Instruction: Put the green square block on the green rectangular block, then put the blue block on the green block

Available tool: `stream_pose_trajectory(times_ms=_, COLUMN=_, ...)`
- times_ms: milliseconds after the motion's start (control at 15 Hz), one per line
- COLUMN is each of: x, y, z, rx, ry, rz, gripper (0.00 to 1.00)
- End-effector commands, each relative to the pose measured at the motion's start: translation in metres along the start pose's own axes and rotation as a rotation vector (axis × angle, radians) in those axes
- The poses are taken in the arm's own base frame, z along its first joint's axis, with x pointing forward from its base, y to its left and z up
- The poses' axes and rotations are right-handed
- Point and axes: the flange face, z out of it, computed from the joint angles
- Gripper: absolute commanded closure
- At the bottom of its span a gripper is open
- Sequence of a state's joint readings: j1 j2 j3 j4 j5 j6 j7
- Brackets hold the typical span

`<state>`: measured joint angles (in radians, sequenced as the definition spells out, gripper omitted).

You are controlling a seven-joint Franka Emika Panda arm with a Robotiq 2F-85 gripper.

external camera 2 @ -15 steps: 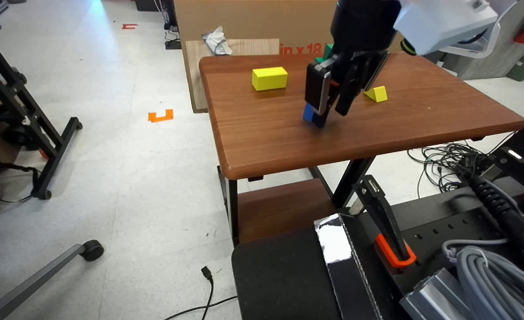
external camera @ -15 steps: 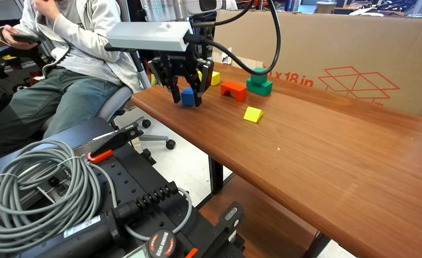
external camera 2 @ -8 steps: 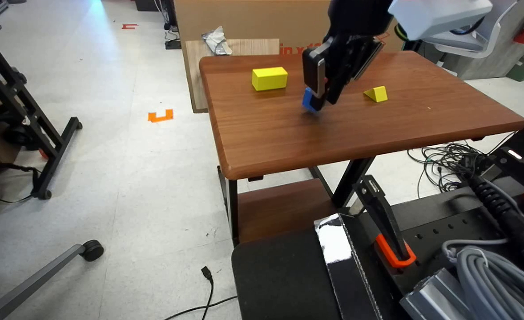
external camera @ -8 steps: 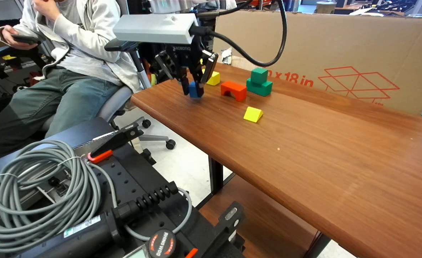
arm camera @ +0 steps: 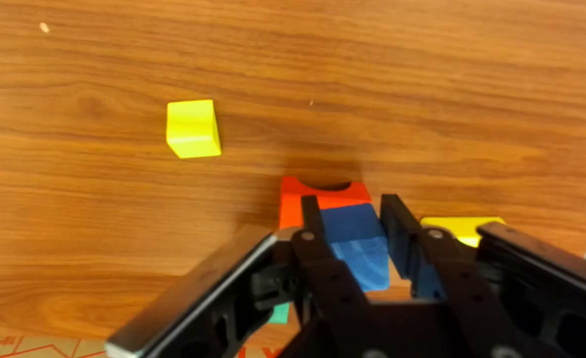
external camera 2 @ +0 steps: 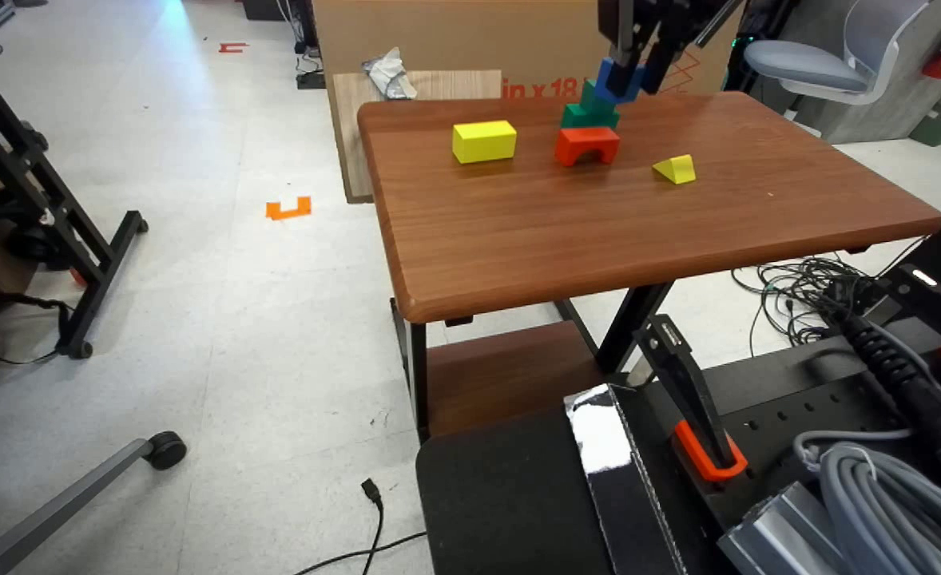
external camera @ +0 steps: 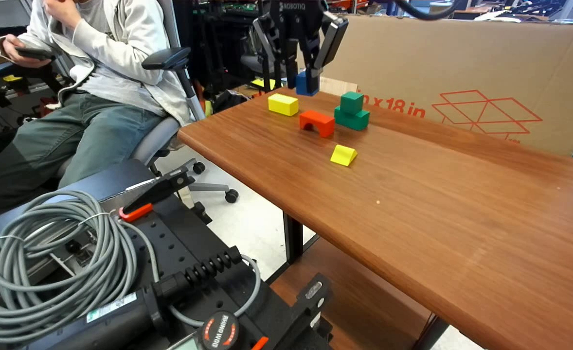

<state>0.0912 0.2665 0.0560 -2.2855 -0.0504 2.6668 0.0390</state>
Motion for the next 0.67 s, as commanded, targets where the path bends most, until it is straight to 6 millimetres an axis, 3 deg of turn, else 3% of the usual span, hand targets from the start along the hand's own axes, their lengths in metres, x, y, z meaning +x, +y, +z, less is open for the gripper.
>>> stream_pose_trajectory(times_ms=0, x=0.032, y=0.013, z=-0.025, rx=-0.007, ry=-0.049, rz=0.116, gripper=0.91)
stream_pose_trajectory(times_ms=200, x=0.056, y=0.019, z=-0.028, rx=-0.021, ry=-0.085, rz=0.203, gripper=0.91)
stream_pose_trajectory(times_ms=600, x=0.093, y=0.028, z=-0.014, rx=-0.035, ry=-0.134, rz=0.319, gripper=0.91)
